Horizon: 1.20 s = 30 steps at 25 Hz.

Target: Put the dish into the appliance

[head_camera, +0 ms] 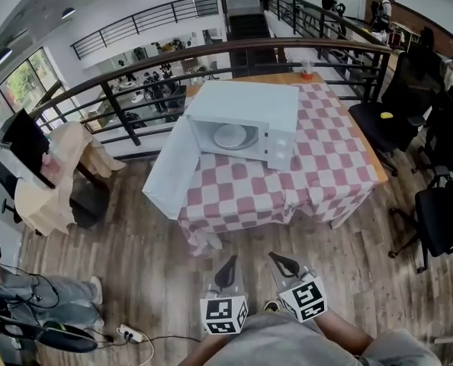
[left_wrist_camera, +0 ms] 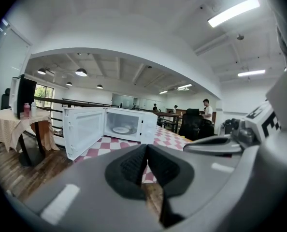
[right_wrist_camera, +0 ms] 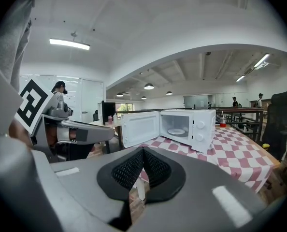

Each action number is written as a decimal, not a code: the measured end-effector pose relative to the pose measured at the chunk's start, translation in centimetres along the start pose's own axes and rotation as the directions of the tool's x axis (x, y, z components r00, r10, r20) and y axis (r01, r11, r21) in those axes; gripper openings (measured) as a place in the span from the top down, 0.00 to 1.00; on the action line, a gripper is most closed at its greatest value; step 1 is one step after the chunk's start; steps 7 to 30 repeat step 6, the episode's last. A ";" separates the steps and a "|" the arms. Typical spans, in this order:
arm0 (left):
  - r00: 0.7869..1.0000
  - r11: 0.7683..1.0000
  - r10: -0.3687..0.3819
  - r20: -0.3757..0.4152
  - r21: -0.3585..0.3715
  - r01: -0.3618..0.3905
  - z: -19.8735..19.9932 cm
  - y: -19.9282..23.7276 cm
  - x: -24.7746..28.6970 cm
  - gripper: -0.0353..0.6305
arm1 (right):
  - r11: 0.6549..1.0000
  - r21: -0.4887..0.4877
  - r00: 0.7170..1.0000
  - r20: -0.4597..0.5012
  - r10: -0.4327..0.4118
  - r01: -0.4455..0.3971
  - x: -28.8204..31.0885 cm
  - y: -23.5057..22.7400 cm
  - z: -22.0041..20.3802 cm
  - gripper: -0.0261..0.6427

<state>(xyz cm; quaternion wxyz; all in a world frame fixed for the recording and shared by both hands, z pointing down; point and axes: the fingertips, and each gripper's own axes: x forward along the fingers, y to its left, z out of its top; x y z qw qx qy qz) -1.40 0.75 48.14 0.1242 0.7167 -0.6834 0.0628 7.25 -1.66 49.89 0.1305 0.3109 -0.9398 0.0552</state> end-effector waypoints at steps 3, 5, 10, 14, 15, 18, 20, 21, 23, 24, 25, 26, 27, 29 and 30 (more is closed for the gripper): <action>1.000 1.000 0.000 -0.002 0.006 0.000 0.1 0.2 0.1 0.93 | 1.000 -0.007 1.000 0.007 0.005 -0.005 0.3 0.1 0.4 0.96; 1.000 1.000 0.000 -0.003 0.007 0.000 0.2 0.3 0.1 0.93 | 1.000 -0.007 1.000 0.007 0.008 -0.008 0.4 0.3 0.5 0.96; 1.000 1.000 0.000 -0.004 0.007 0.000 0.2 0.4 0.1 0.93 | 1.000 -0.007 1.000 0.006 0.010 -0.010 0.5 0.3 0.6 0.96; 1.000 1.000 0.000 -0.004 0.007 0.000 0.2 0.4 0.1 0.93 | 1.000 -0.007 1.000 0.006 0.010 -0.010 0.5 0.3 0.6 0.96; 1.000 1.000 0.000 -0.004 0.007 0.000 0.2 0.4 0.1 0.93 | 1.000 -0.007 1.000 0.006 0.010 -0.010 0.5 0.3 0.6 0.96; 1.000 1.000 0.000 -0.004 0.007 0.000 0.2 0.4 0.1 0.93 | 1.000 -0.007 1.000 0.006 0.010 -0.010 0.5 0.3 0.6 0.96; 1.000 1.000 0.000 -0.004 0.007 0.000 0.2 0.4 0.1 0.93 | 1.000 -0.007 1.000 0.006 0.010 -0.010 0.5 0.3 0.6 0.96; 1.000 1.000 0.000 -0.004 0.007 0.000 0.2 0.4 0.1 0.93 | 1.000 -0.007 1.000 0.006 0.010 -0.010 0.5 0.3 0.6 0.96; 1.000 1.000 0.000 -0.004 0.007 0.000 0.2 0.4 0.1 0.93 | 1.000 -0.007 1.000 0.006 0.010 -0.010 0.5 0.3 0.6 0.96; 1.000 1.000 0.000 -0.004 0.007 0.000 0.2 0.4 0.1 0.93 | 1.000 -0.007 1.000 0.006 0.010 -0.010 0.5 0.3 0.6 0.96; 1.000 1.000 0.000 -0.004 0.007 0.000 0.2 0.4 0.1 0.93 | 1.000 -0.007 1.000 0.006 0.010 -0.010 0.5 0.3 0.6 0.96; 1.000 1.000 0.000 -0.004 0.007 0.000 0.2 0.4 0.1 0.93 | 1.000 -0.007 1.000 0.006 0.010 -0.010 0.5 0.3 0.6 0.96; 1.000 1.000 0.000 -0.004 0.007 0.000 0.2 0.4 0.1 0.93 | 1.000 -0.007 1.000 0.006 0.010 -0.010 0.5 0.3 0.6 0.96; 1.000 1.000 0.000 -0.004 0.007 0.000 0.2 0.4 0.1 0.93 | 1.000 -0.007 1.000 0.006 0.010 -0.010 0.5 0.3 0.6 0.96; 1.000 1.000 0.000 -0.004 0.007 0.000 0.2 0.4 0.1 0.93 | 1.000 -0.007 1.000 0.006 0.010 -0.010 0.5 0.3 0.6 0.96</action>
